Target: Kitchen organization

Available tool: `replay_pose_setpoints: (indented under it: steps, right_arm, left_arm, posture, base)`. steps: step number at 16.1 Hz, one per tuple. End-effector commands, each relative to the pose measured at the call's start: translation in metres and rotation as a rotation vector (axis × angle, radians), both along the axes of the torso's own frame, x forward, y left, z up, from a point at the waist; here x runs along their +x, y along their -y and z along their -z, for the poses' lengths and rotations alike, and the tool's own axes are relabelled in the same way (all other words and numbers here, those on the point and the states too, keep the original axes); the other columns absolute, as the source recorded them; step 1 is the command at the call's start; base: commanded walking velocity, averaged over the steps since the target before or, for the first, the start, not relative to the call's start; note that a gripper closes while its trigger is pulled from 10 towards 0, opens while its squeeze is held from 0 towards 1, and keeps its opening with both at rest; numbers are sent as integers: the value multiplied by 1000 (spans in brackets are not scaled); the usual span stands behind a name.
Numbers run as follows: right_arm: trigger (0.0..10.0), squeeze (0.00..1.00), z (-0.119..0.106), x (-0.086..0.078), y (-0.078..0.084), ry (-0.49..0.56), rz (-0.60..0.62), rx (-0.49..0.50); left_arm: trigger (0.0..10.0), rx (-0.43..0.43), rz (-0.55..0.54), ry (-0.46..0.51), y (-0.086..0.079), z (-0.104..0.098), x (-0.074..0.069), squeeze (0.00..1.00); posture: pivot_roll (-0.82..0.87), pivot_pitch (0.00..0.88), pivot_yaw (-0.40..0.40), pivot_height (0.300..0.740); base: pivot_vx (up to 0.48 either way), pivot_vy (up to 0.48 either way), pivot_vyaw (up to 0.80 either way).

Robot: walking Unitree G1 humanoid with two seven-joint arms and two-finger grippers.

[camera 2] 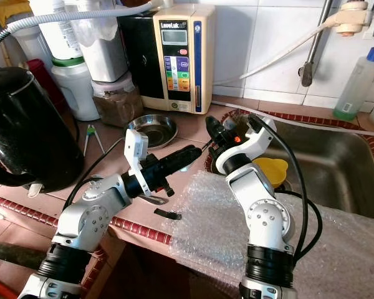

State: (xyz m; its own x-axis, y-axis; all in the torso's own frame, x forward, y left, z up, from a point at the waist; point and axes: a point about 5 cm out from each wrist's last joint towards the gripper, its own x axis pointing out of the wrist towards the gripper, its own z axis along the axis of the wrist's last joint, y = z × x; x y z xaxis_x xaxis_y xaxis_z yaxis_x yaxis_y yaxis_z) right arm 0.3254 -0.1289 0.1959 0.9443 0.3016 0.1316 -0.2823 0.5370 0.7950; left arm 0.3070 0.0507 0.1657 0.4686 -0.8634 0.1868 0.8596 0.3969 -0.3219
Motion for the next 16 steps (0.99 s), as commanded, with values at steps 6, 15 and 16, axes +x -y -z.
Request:
replay_pose_setpoints:
  steps: [6, 15, 16]
  right_arm:
    - [0, 0, 8, 1, 26, -41, 152, -27]
    - [0, 0, 10, 0, 24, -34, 161, -51]
    - [0, 0, 9, 0, 26, -28, 170, -55]
  left_arm:
    - [0, -3, 15, 79, 2, -11, 0, 0]
    - [10000, 43, -32, 59, 1, -4, 4, 1000]
    - [10000, 47, -40, 58, 0, -3, 5, 1000]
  posture:
    - [-38, 0, 82, 740]
    - [-38, 0, 86, 740]
    - [-38, 0, 86, 740]
  base:
    - [0, 0, 0]
    - [0, 0, 0]
    - [0, 0, 0]
